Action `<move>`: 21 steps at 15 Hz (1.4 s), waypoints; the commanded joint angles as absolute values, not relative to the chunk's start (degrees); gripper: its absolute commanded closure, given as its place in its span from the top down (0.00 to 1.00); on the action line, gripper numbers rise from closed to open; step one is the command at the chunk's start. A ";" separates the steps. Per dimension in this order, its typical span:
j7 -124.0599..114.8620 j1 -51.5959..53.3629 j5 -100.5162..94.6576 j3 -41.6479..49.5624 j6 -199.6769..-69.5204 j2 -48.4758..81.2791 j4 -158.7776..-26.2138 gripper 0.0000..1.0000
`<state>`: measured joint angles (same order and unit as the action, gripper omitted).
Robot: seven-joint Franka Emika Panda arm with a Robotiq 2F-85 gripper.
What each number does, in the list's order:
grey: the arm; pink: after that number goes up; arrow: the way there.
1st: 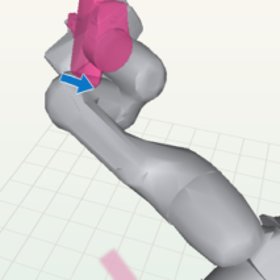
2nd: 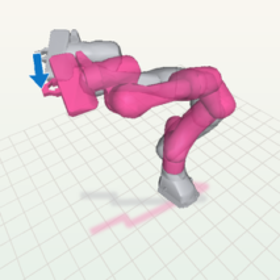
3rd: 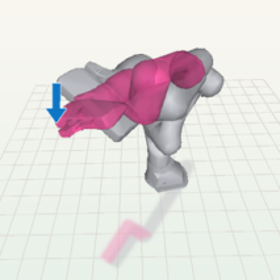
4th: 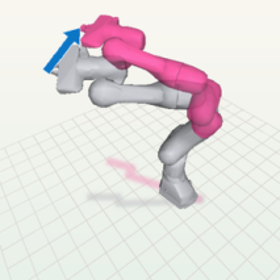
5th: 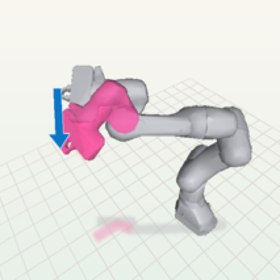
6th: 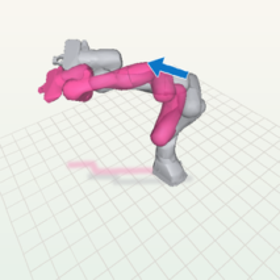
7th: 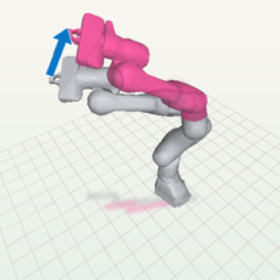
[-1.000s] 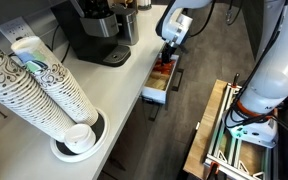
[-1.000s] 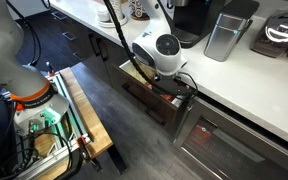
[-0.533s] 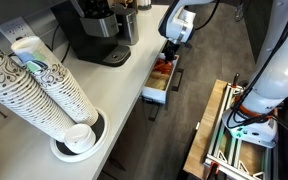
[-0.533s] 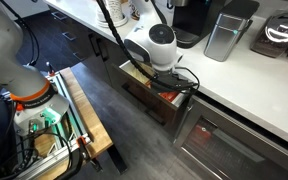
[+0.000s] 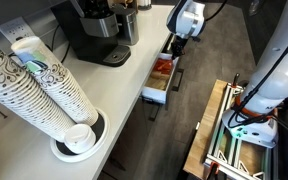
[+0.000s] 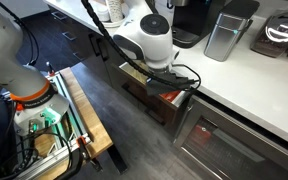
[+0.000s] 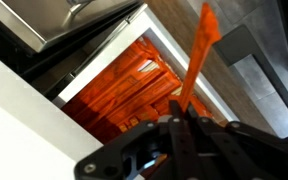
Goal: Remove one orange packet from the drawer
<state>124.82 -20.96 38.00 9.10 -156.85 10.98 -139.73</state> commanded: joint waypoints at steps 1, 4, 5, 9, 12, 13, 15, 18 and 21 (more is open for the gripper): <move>126.98 -22.09 37.87 9.74 -151.51 5.00 -142.50 0.08; 128.97 -22.54 38.61 9.82 -146.94 1.90 -142.91 0.08; 129.35 -21.28 38.66 11.19 -145.45 1.15 -142.93 0.08; 133.78 -20.12 38.83 12.83 -136.80 -0.84 -142.16 0.08; 135.72 -18.54 41.73 13.03 -132.01 -0.90 -141.45 0.08; 135.84 -17.98 43.23 12.96 -130.64 -0.86 -141.30 0.08; 136.73 -16.31 46.72 12.20 -129.43 -0.58 -141.35 0.08; 137.13 -13.02 54.60 10.38 -132.59 -0.33 -141.59 0.08; 137.53 -10.23 63.09 8.45 -136.36 0.82 -140.98 0.08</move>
<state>135.63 -12.55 55.96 9.60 -132.70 -0.31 -141.18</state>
